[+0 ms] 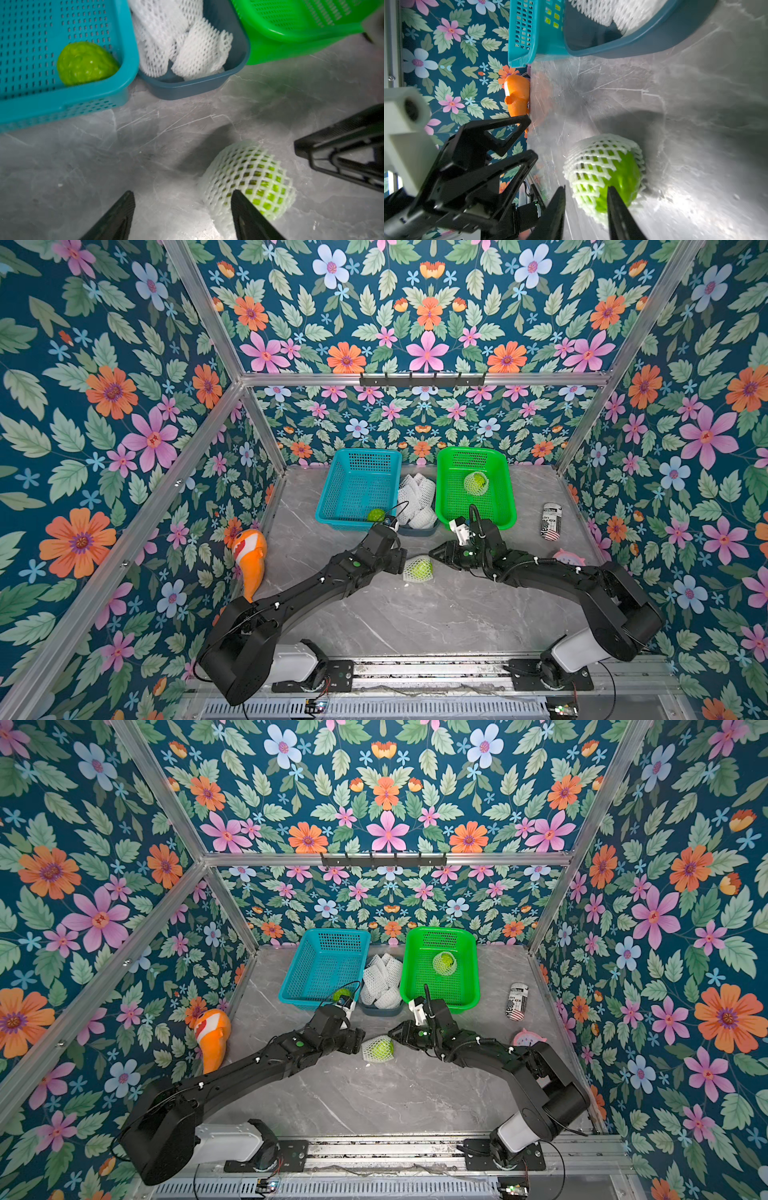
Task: Sleeve custard apples in foam nets
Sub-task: Put on the foam net on the custard apple.
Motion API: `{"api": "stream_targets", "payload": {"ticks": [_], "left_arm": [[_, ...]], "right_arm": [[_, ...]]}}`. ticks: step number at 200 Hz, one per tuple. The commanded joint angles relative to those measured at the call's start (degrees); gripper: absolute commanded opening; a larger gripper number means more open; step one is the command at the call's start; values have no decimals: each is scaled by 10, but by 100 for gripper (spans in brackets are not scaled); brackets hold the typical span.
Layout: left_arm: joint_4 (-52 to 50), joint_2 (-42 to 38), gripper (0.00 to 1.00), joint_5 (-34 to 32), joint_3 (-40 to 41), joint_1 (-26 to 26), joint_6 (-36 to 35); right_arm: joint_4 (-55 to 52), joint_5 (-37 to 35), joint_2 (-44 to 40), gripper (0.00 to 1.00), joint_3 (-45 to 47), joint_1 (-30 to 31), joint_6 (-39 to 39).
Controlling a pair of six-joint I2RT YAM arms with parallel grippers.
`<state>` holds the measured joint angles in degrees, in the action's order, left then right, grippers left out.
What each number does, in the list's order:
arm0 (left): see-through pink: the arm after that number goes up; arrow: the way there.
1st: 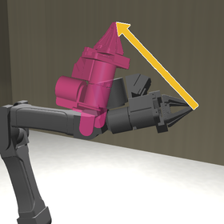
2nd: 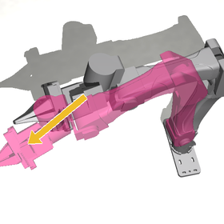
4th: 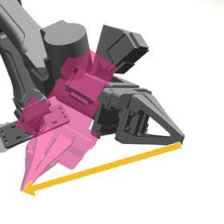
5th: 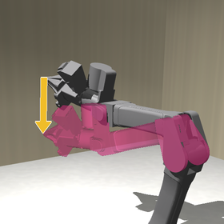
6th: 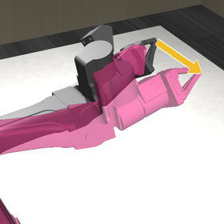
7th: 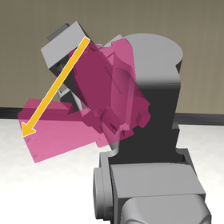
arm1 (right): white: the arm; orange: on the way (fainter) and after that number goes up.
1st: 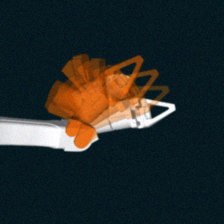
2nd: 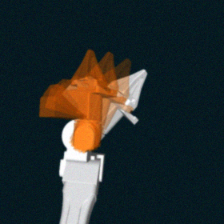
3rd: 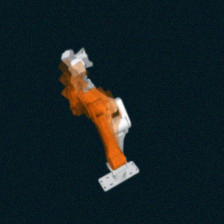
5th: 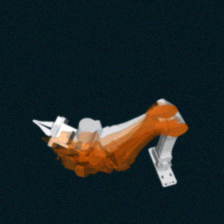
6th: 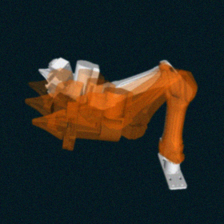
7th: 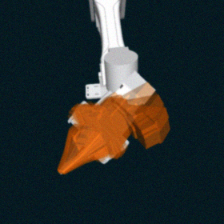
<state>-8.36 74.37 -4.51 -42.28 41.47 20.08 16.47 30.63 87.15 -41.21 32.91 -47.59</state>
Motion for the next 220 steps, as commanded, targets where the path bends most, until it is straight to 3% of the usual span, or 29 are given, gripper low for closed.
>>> {"api": "stream_targets", "payload": {"ticks": [1, 42, 127, 220], "left_arm": [[38, -7, 75, 19, 22, -7, 81], [122, -14, 75, 61, 80, -15, 138], [187, 7, 75, 113, 116, -21, 167], [223, 12, 65, 148, 119, -21, 181]], "right_arm": [[-54, -13, -13, 35, -6, 12, 25], [-69, -30, -19, 35, -3, 20, 27], [-88, -36, 14, 33, -33, 33, 35], [-78, -37, 32, 6, -38, 36, 33]]}}
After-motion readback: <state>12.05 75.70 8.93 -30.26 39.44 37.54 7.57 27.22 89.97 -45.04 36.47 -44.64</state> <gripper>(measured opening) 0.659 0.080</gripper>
